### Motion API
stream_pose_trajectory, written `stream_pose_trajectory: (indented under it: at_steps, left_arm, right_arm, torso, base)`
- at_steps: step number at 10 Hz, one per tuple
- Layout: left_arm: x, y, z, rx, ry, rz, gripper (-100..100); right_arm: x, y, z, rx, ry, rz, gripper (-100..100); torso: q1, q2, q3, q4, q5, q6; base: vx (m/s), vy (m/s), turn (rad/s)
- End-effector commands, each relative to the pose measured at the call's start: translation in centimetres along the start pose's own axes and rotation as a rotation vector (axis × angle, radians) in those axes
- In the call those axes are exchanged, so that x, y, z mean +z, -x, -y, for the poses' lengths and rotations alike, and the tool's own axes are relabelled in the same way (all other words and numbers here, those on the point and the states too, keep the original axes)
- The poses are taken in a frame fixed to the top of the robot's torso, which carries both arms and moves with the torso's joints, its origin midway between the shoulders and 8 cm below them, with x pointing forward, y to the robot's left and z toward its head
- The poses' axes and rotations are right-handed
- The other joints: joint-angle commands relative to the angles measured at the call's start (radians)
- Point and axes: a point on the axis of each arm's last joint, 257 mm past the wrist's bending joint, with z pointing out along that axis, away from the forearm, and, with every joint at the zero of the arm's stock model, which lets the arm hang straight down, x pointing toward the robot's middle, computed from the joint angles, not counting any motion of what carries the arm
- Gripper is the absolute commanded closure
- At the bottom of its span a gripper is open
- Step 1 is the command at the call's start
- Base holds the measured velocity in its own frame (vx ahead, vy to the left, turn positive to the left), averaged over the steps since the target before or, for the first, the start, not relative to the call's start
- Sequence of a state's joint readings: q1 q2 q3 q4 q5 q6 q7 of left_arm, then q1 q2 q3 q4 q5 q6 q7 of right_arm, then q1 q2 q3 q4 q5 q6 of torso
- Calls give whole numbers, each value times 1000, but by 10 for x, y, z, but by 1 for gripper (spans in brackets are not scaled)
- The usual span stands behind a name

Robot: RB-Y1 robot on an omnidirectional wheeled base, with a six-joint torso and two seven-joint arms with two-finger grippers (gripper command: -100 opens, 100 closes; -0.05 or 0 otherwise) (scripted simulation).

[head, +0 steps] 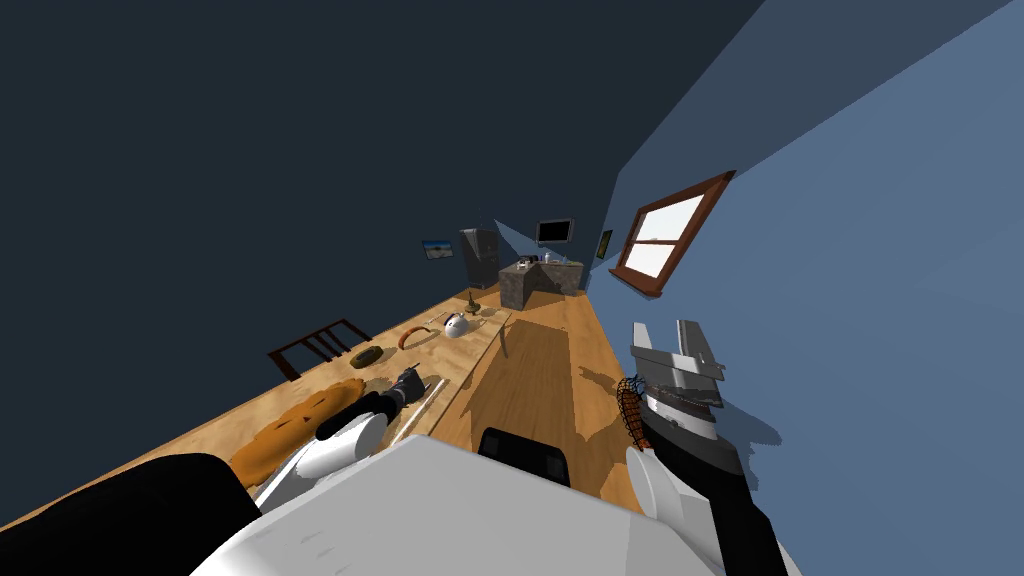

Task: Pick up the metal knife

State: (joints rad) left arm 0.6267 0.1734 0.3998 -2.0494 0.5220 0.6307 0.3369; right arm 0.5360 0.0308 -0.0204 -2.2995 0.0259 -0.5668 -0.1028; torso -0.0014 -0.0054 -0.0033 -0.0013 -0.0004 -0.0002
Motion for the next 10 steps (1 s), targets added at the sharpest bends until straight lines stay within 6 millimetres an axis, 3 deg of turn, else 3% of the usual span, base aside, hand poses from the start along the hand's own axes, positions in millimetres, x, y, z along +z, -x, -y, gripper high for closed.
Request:
stream_pose_trajectory:
  at_steps: [1, 2, 3, 5, 6, 7, 8, 9, 10]
  left_arm:
    - [-1, 13, -11, -17, 43, 33, -100]
    - [-2, 13, -13, -18, 52, 37, -100]
    - [-4, 37, -25, -50, 94, 89, -100]
    - [-5, 39, -29, -50, 111, 95, -100]
    - [-9, 62, -41, -84, 153, 149, -100]
    - [-10, 64, -45, -84, 168, 155, -100]
    - [-16, 86, -55, -118, 198, 206, -100]
    - [-17, 87, -60, -119, 216, 213, -100]
    - [-24, 109, -69, -152, 243, 264, -100]
  right_arm:
    - [0, 0, 0, 0, 0, 0, 0]
    - [0, 0, 0, 0, 0, 0, 0]
    - [0, 0, 0, 0, 0, 0, 0]
    - [0, 0, 0, 0, 0, 0, 0]
    - [0, 0, 0, 0, 0, 0, 0]
    - [0, 0, 0, 0, 0, 0, 0]
    - [0, 0, 0, 0, 0, 0, 0]
    - [0, 0, 0, 0, 0, 0, 0]
    - [0, 0, 0, 0, 0, 0, 0]
  torso:
    - [0, 0, 0, 0, 0, 0]
    - [0, 1, 0, 0, 0, 0]
    - [0, 3, 2, 1, 0, 0]
    - [0, 2, 1, 0, 0, 0]
    - [0, 3, 2, 1, 0, 0]
    - [1, 2, 1, 0, 0, 0]
    - [0, 2, 1, 0, 0, 0]
    - [0, 1, 1, 0, 0, 0]
    - [0, 1, 0, 0, 0, 0]
  base:
    - [78, -11, -33]
    - [30, -4, 13]
    - [50, -2, -79]
    - [53, -3, -17]
    - [71, -6, -69]
    - [71, -4, -41]
    - [80, -4, -77]
    - [79, -6, -33]
    - [103, -10, -71]
